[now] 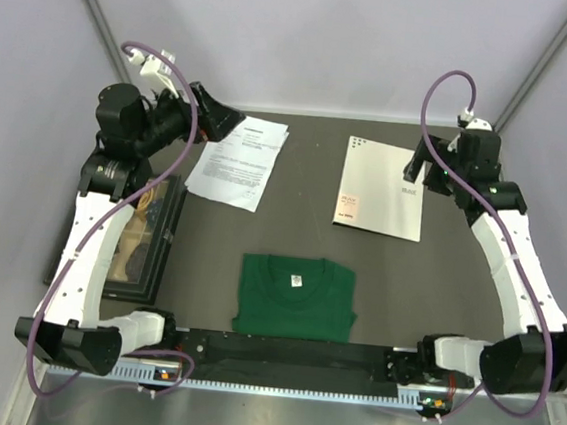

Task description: Put the files into the folder

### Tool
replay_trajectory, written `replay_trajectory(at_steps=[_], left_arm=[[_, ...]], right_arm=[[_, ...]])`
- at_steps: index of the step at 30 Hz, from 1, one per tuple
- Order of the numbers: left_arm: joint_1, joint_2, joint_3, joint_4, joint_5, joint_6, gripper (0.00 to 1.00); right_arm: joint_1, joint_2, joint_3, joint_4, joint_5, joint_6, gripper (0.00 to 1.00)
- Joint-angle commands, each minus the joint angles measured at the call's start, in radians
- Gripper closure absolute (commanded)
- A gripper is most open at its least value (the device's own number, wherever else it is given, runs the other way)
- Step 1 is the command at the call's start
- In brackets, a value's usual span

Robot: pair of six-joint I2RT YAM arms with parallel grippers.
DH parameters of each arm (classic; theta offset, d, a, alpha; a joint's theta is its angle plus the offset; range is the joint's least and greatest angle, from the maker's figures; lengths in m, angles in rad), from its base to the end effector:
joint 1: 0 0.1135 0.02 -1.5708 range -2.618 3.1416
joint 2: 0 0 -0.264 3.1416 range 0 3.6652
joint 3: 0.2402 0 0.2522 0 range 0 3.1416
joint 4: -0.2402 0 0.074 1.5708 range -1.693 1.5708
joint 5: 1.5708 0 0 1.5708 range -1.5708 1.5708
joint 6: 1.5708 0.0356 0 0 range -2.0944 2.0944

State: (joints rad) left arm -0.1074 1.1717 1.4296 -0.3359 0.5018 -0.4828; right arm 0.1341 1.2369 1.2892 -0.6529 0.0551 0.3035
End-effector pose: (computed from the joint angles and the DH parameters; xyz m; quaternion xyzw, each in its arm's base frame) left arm 0.2406 -0.0432 0.4690 0.0329 0.7301 -0.3657 0.5763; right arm 0.2632 0.0335 0.3737 0.0876 0.8800 0.0774 0.4603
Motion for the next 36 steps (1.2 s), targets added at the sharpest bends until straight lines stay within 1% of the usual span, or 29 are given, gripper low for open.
replay_trajectory(at_steps=[1, 2, 4, 5, 6, 7, 8, 9, 11, 12, 14, 15, 18, 19, 20, 22, 23, 25, 26, 28, 29, 31, 36], left_arm=[[-0.005, 0.031, -0.024, 0.089, 0.141, -0.046, 0.02], [-0.009, 0.039, -0.037, 0.097, 0.147, -0.054, 0.02], [-0.032, 0.06, -0.075, 0.098, 0.15, -0.092, 0.02], [-0.047, 0.068, -0.095, 0.109, 0.155, -0.108, 0.02], [-0.095, 0.08, -0.147, 0.154, 0.167, -0.121, 0.02], [-0.129, 0.086, -0.173, 0.173, 0.173, -0.14, 0.02], [-0.168, 0.095, -0.195, 0.181, 0.146, -0.137, 0.02], [-0.26, 0.123, -0.225, 0.179, 0.12, -0.129, 0.02], [-0.349, 0.153, -0.264, 0.182, 0.061, -0.122, 0.02], [-0.424, 0.189, -0.274, 0.195, 0.051, -0.126, 0.03], [-0.486, 0.238, -0.296, 0.241, 0.034, -0.14, 0.05], [-0.538, 0.25, -0.299, 0.251, 0.012, -0.14, 0.05], [-0.619, 0.305, -0.302, 0.271, -0.031, -0.123, 0.05], [-0.633, 0.319, -0.301, 0.271, -0.034, -0.122, 0.05], [-0.646, 0.347, -0.294, 0.274, -0.034, -0.123, 0.06], [-0.675, 0.37, -0.29, 0.284, -0.02, -0.129, 0.07], [-0.693, 0.381, -0.288, 0.294, -0.023, -0.129, 0.07], [-0.706, 0.388, -0.29, 0.301, -0.038, -0.125, 0.07], [-0.713, 0.39, -0.29, 0.304, -0.043, -0.123, 0.07], [-0.713, 0.388, -0.294, 0.302, -0.055, -0.12, 0.07], [-0.713, 0.381, -0.301, 0.299, -0.06, -0.119, 0.07], [-0.713, 0.37, -0.302, 0.285, -0.068, -0.106, 0.07], [-0.713, 0.324, -0.313, 0.244, -0.127, -0.066, 0.07]], right_arm=[[-0.004, 0.075, -0.002, 0.077, -0.109, 0.065, 0.01], [-0.004, 0.081, -0.048, 0.134, -0.185, 0.078, 0.01], [-0.004, 0.105, -0.083, 0.186, -0.274, 0.08, 0.01], [-0.004, 0.114, -0.115, 0.228, -0.349, 0.091, 0.01], [-0.005, 0.119, -0.14, 0.255, -0.382, 0.101, 0.01], [-0.004, 0.121, -0.172, 0.286, -0.405, 0.117, 0.01], [-0.005, 0.116, -0.245, 0.324, -0.428, 0.146, 0.01], [-0.008, 0.113, -0.284, 0.39, -0.429, 0.166, 0.01], [-0.03, 0.113, -0.373, 0.449, -0.457, 0.21, 0.01], [-0.039, 0.119, -0.393, 0.479, -0.472, 0.226, 0.01], [-0.074, 0.122, -0.444, 0.501, -0.527, 0.27, 0.01], [-0.085, 0.118, -0.465, 0.534, -0.537, 0.292, 0.01], [-0.129, 0.063, -0.594, 0.604, -0.534, 0.387, 0.01], [-0.177, 0.046, -0.637, 0.689, -0.541, 0.423, 0.01], [-0.241, 0.03, -0.724, 0.738, -0.59, 0.504, 0.01], [-0.289, 0.038, -0.815, 0.862, -0.638, 0.575, 0.01], [-0.312, 0.064, -0.827, 0.881, -0.67, 0.617, 0.01], [-0.315, 0.088, -0.862, 0.939, -0.681, 0.638, 0.02], [-0.314, 0.102, -0.886, 0.999, -0.696, 0.693, 0.03], [-0.314, 0.143, -0.948, 1.091, -0.702, 0.746, 0.08], [-0.314, 0.157, -0.964, 1.163, -0.698, 0.782, 0.1], [-0.314, 0.188, -0.993, 1.206, -0.689, 0.807, 0.13], [-0.259, 0.231, -1.035, 1.35, -0.595, 0.905, 0.19]])
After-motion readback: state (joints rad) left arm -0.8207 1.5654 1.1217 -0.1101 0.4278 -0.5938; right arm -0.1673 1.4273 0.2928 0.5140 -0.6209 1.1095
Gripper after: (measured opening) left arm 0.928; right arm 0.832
